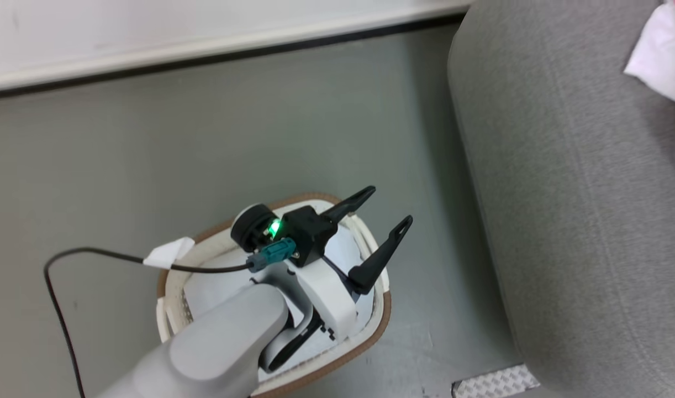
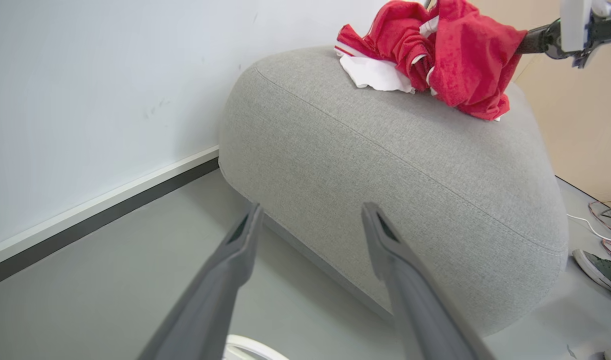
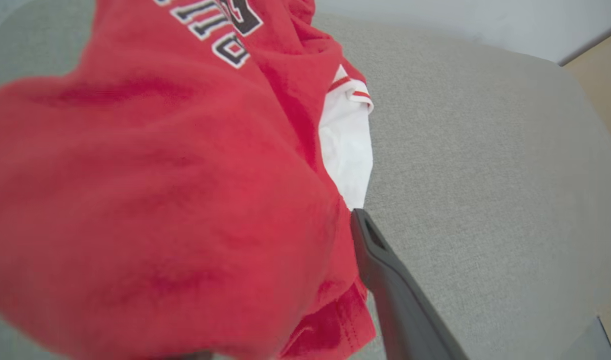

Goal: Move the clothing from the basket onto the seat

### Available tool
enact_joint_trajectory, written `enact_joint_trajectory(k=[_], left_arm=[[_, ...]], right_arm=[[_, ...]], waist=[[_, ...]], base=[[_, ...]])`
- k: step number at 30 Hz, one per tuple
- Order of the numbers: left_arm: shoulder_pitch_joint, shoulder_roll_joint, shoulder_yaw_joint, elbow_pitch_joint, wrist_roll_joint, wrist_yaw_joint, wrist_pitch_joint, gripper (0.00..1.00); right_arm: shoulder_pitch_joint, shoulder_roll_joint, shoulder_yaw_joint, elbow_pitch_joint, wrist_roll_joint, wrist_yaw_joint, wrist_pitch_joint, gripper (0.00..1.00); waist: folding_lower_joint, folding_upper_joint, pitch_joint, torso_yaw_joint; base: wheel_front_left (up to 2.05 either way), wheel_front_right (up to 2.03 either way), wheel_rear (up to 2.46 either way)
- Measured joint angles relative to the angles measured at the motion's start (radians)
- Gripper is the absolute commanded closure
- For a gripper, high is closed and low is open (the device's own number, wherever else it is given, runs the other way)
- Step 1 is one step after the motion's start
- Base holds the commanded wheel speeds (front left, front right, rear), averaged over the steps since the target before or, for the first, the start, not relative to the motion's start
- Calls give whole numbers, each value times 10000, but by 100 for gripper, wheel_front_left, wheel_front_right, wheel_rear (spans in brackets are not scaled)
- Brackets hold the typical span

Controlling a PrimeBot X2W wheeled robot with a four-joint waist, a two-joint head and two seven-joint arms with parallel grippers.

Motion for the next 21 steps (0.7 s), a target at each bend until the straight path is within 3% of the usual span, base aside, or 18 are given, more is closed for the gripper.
enact_joint_trajectory(k=[14, 21], left_arm=[[1425, -132, 608, 516, -462, 38, -215, 0], [2090, -100, 1172, 238, -468, 186, -230, 0]], right_arm=[[1091, -732, 1641, -1388, 986, 0, 2042, 0], [1418, -1298, 1549, -3045, 1049, 0, 1969, 0]], waist=[[-4, 0, -2383, -421], [-4, 0, -3517, -436]], base=[[0, 0, 0], [0, 0, 0]])
